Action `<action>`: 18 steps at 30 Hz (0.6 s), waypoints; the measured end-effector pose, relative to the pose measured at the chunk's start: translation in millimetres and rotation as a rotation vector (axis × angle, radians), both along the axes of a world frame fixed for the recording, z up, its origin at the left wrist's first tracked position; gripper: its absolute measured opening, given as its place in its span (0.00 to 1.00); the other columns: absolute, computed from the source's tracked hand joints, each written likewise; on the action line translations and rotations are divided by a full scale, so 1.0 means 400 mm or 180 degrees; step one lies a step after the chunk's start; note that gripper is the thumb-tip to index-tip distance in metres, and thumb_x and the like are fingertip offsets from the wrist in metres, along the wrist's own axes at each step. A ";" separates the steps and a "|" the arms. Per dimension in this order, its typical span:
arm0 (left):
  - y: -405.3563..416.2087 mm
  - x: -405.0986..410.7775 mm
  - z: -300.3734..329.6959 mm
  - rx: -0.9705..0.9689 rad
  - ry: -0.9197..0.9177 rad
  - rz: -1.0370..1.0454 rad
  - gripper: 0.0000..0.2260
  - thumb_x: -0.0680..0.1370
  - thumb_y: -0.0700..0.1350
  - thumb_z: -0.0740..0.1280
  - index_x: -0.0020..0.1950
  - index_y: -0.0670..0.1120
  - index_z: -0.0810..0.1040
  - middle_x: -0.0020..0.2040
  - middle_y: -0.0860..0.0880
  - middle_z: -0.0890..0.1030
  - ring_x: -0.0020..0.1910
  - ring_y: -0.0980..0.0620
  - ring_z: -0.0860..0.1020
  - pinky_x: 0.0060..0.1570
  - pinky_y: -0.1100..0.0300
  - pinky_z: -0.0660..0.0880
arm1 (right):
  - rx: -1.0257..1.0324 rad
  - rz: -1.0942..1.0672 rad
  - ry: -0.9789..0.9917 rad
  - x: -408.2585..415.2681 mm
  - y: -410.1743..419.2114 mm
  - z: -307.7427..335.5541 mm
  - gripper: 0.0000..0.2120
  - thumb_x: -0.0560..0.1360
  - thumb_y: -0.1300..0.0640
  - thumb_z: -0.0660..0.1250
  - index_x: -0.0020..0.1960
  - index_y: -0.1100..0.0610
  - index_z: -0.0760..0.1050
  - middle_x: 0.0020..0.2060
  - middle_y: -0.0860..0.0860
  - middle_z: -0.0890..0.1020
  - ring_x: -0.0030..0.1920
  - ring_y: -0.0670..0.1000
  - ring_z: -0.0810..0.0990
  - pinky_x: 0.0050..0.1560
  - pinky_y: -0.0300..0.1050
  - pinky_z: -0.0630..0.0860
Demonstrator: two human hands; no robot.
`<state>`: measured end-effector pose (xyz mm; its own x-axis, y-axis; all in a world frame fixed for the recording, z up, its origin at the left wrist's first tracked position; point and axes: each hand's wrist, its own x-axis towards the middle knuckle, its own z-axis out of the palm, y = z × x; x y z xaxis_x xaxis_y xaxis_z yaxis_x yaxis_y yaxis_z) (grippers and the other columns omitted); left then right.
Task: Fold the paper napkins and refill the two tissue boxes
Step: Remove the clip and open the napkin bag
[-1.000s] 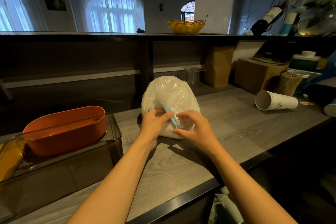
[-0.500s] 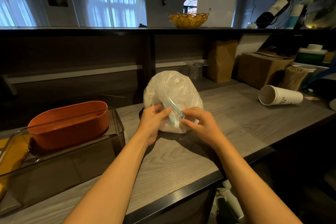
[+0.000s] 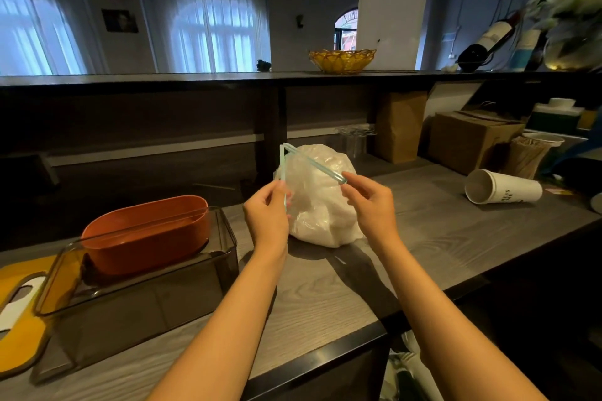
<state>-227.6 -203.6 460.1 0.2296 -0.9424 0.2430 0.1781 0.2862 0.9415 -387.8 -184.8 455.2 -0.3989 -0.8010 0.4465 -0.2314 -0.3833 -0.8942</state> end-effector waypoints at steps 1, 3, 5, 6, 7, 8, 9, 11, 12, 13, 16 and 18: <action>-0.001 0.000 0.017 -0.0008 0.0067 0.0065 0.11 0.83 0.45 0.65 0.45 0.60 0.79 0.47 0.51 0.84 0.43 0.55 0.80 0.39 0.62 0.76 | 0.0015 0.0073 -0.0131 0.007 -0.007 0.029 0.14 0.79 0.62 0.68 0.64 0.57 0.79 0.53 0.50 0.84 0.50 0.46 0.82 0.48 0.38 0.81; -0.001 0.000 0.046 -0.0003 0.0184 0.0126 0.08 0.82 0.45 0.66 0.49 0.57 0.81 0.48 0.51 0.84 0.44 0.54 0.81 0.40 0.59 0.78 | 0.0045 0.0220 -0.0262 0.024 -0.017 0.080 0.14 0.79 0.63 0.67 0.64 0.58 0.79 0.51 0.51 0.84 0.48 0.48 0.83 0.43 0.36 0.80; 0.008 0.003 0.069 0.0058 0.0224 0.0077 0.07 0.82 0.46 0.67 0.58 0.51 0.82 0.50 0.51 0.84 0.48 0.55 0.81 0.45 0.58 0.80 | 0.0034 0.0320 -0.0349 0.041 -0.012 0.114 0.12 0.79 0.63 0.68 0.61 0.58 0.81 0.49 0.50 0.85 0.46 0.47 0.83 0.42 0.35 0.80; 0.015 0.006 0.075 0.0084 0.0249 0.0006 0.08 0.81 0.46 0.68 0.59 0.51 0.81 0.51 0.52 0.84 0.49 0.56 0.82 0.46 0.58 0.80 | 0.0015 0.0367 -0.0403 0.050 -0.001 0.125 0.11 0.78 0.63 0.68 0.60 0.57 0.82 0.47 0.50 0.85 0.45 0.47 0.84 0.42 0.36 0.80; 0.025 0.010 0.081 0.0080 0.0282 -0.0105 0.06 0.81 0.46 0.68 0.58 0.52 0.80 0.51 0.52 0.84 0.49 0.56 0.82 0.45 0.59 0.80 | -0.0009 0.0411 -0.0443 0.060 0.015 0.130 0.09 0.78 0.63 0.69 0.57 0.56 0.82 0.46 0.50 0.85 0.45 0.47 0.84 0.42 0.36 0.80; 0.038 0.014 0.087 0.0083 0.0323 -0.0243 0.05 0.81 0.46 0.69 0.55 0.52 0.79 0.51 0.52 0.84 0.49 0.55 0.82 0.44 0.60 0.80 | -0.0021 0.0451 -0.0462 0.069 0.035 0.131 0.08 0.78 0.62 0.69 0.56 0.54 0.83 0.46 0.50 0.85 0.45 0.47 0.85 0.43 0.37 0.80; 0.051 0.020 0.091 0.0091 0.0363 -0.0413 0.04 0.80 0.45 0.69 0.54 0.51 0.80 0.51 0.50 0.84 0.49 0.54 0.83 0.45 0.60 0.80 | -0.0015 0.0503 -0.0476 0.079 0.057 0.127 0.08 0.78 0.62 0.70 0.55 0.53 0.83 0.46 0.49 0.86 0.46 0.47 0.85 0.44 0.38 0.80; 0.075 0.029 0.094 0.0183 0.0585 -0.0817 0.06 0.79 0.44 0.69 0.56 0.48 0.80 0.54 0.48 0.85 0.52 0.51 0.84 0.51 0.56 0.81 | 0.0001 0.0652 -0.0518 0.098 0.107 0.113 0.08 0.78 0.60 0.70 0.54 0.51 0.83 0.45 0.47 0.86 0.48 0.46 0.85 0.45 0.38 0.81; 0.088 0.033 0.095 0.0249 0.0758 -0.1033 0.07 0.79 0.43 0.69 0.57 0.47 0.80 0.55 0.46 0.85 0.53 0.50 0.84 0.54 0.54 0.81 | 0.0006 0.0730 -0.0531 0.106 0.131 0.105 0.08 0.78 0.60 0.69 0.54 0.51 0.83 0.45 0.46 0.87 0.49 0.46 0.85 0.45 0.38 0.81; 0.101 0.035 0.093 0.0318 0.0929 -0.1225 0.08 0.79 0.43 0.69 0.59 0.47 0.79 0.55 0.45 0.85 0.54 0.50 0.85 0.57 0.53 0.81 | 0.0026 0.0789 -0.0522 0.113 0.153 0.099 0.08 0.79 0.59 0.69 0.54 0.50 0.83 0.45 0.45 0.87 0.49 0.46 0.85 0.46 0.38 0.81; 0.141 0.036 0.085 0.0403 0.1304 -0.1621 0.12 0.80 0.41 0.67 0.63 0.45 0.76 0.54 0.43 0.85 0.55 0.47 0.84 0.59 0.50 0.79 | 0.0128 0.0872 -0.0476 0.125 0.208 0.089 0.07 0.79 0.58 0.68 0.54 0.51 0.83 0.45 0.46 0.87 0.48 0.47 0.85 0.46 0.39 0.81; 0.162 0.037 0.077 0.0355 0.1397 -0.1719 0.15 0.78 0.40 0.68 0.65 0.45 0.75 0.54 0.42 0.85 0.55 0.46 0.84 0.57 0.51 0.80 | 0.0136 0.0954 -0.0459 0.129 0.236 0.082 0.07 0.79 0.58 0.68 0.54 0.51 0.84 0.45 0.47 0.87 0.47 0.48 0.84 0.47 0.40 0.81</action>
<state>-212.6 -138.7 490.7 -0.2226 -0.9661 0.1305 0.6381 -0.0432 0.7688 -336.2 -90.3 488.0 -0.1993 -0.9090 0.3660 0.0162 -0.3765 -0.9263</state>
